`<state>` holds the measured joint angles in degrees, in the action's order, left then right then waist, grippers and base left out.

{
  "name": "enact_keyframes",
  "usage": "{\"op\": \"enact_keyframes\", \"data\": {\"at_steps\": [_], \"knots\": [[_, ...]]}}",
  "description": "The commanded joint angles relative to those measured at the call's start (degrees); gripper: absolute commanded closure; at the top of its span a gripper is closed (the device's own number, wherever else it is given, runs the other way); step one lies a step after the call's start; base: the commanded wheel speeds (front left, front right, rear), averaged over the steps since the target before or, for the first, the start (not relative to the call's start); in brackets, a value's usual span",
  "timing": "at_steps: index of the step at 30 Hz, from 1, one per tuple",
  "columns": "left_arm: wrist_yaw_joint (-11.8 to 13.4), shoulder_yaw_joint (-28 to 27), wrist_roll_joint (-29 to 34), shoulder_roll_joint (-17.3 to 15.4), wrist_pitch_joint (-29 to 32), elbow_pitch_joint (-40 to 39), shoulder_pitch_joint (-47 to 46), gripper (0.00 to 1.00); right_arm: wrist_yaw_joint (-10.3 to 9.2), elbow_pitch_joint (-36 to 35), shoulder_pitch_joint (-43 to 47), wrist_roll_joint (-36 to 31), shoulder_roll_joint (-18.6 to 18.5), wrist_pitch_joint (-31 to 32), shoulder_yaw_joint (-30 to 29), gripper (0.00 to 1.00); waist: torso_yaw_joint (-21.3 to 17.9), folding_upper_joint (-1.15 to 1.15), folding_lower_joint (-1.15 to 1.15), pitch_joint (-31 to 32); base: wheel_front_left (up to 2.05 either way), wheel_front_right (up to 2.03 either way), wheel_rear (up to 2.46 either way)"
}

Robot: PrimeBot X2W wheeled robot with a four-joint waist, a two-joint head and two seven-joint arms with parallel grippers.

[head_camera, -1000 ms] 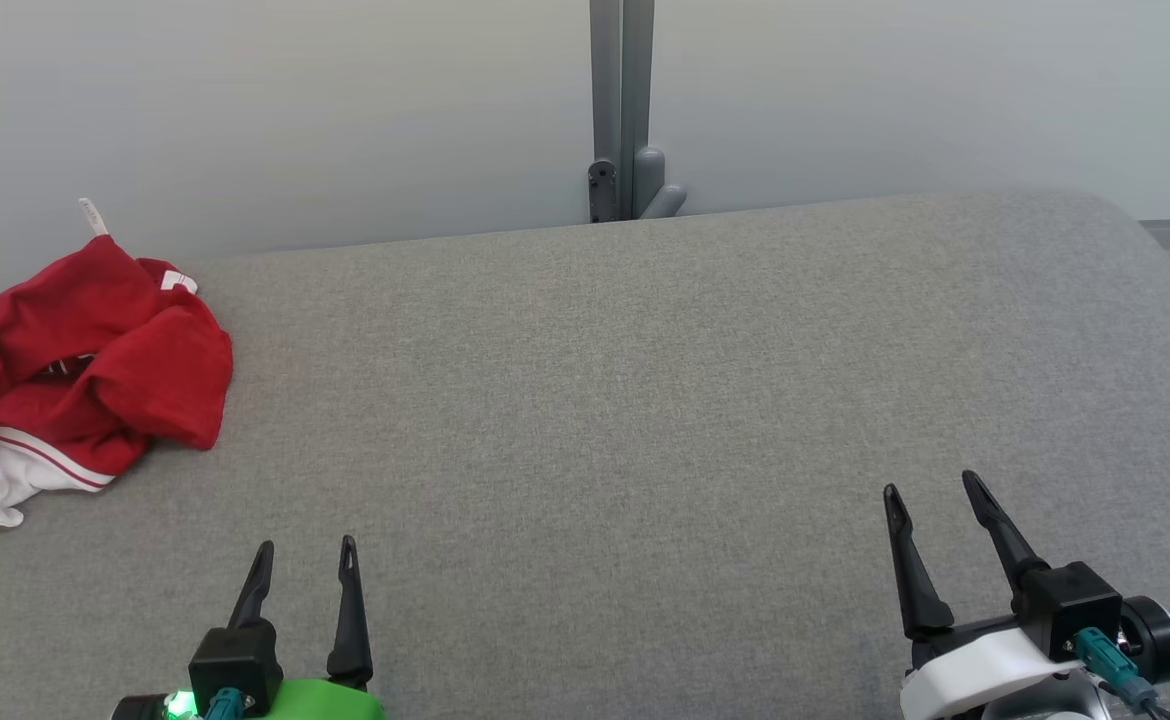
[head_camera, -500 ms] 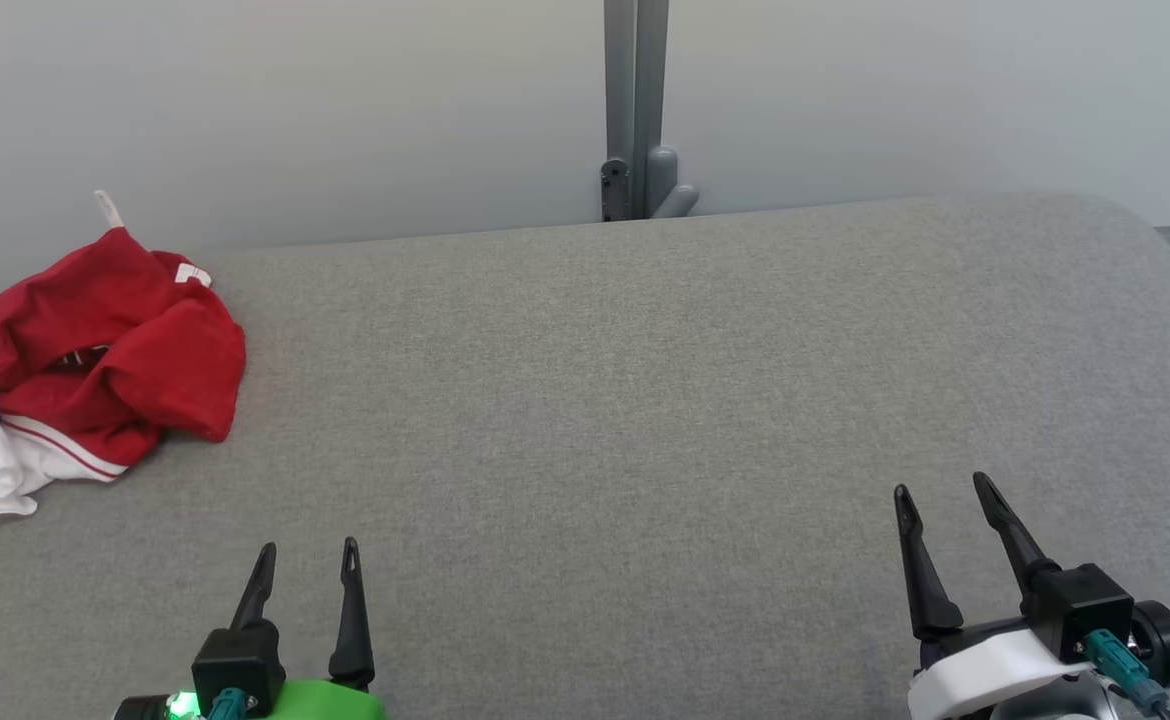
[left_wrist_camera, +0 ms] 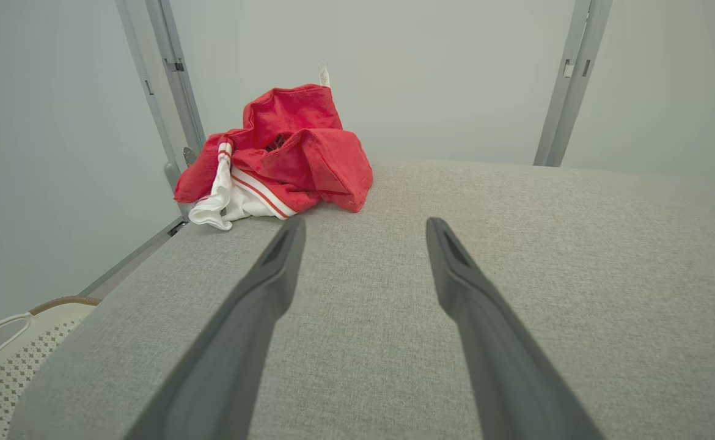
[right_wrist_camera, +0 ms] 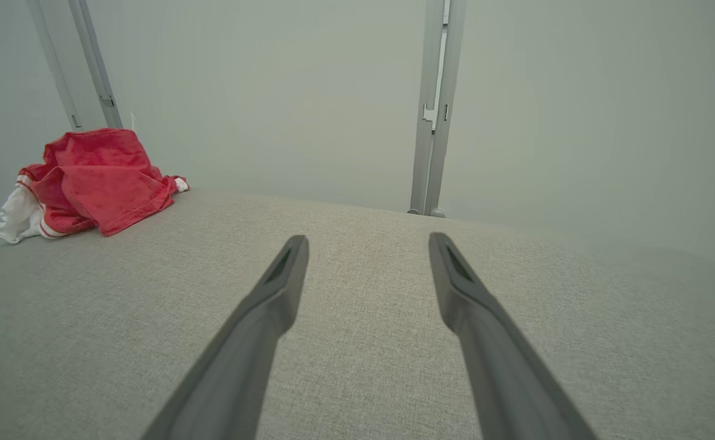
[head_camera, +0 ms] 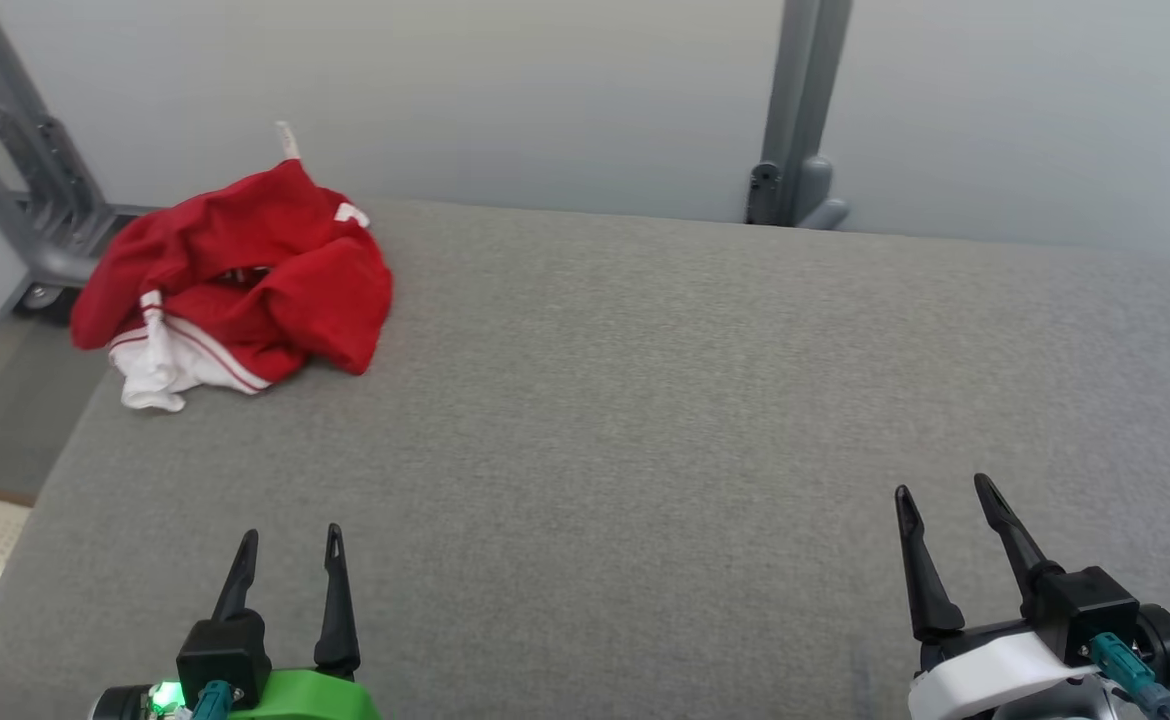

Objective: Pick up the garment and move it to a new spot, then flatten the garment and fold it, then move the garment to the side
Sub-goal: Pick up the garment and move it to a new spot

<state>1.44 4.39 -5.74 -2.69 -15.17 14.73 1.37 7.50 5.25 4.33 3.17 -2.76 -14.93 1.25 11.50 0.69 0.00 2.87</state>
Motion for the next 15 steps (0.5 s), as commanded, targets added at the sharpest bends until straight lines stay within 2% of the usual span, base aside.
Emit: {"op": "enact_keyframes", "data": {"at_steps": [1,8,15], "knots": [[-0.3,-0.4,0.7,-0.4,0.0,-0.2,-0.4,0.0,-0.02,-0.1,-0.1,0.4,-0.1,-0.2,-0.1,0.0,8.4,-0.69,0.0,-0.2,0.0,0.0,0.0],[-0.4,-2.1,1.0,-0.3,0.0,-0.8,1.1,0.0,-0.02,0.1,-0.4,0.8,-0.1,-0.2,0.8,0.0,16.0,-0.69,0.0,-0.3,0.0,0.0,0.0],[0.1,-3.4,0.3,-0.3,0.0,-2.1,1.7,0.0,-0.02,0.7,-1.7,0.5,-0.1,-0.2,2.1,0.0,17.0,-0.69,0.0,-1.4,0.0,0.0,0.0]]}}
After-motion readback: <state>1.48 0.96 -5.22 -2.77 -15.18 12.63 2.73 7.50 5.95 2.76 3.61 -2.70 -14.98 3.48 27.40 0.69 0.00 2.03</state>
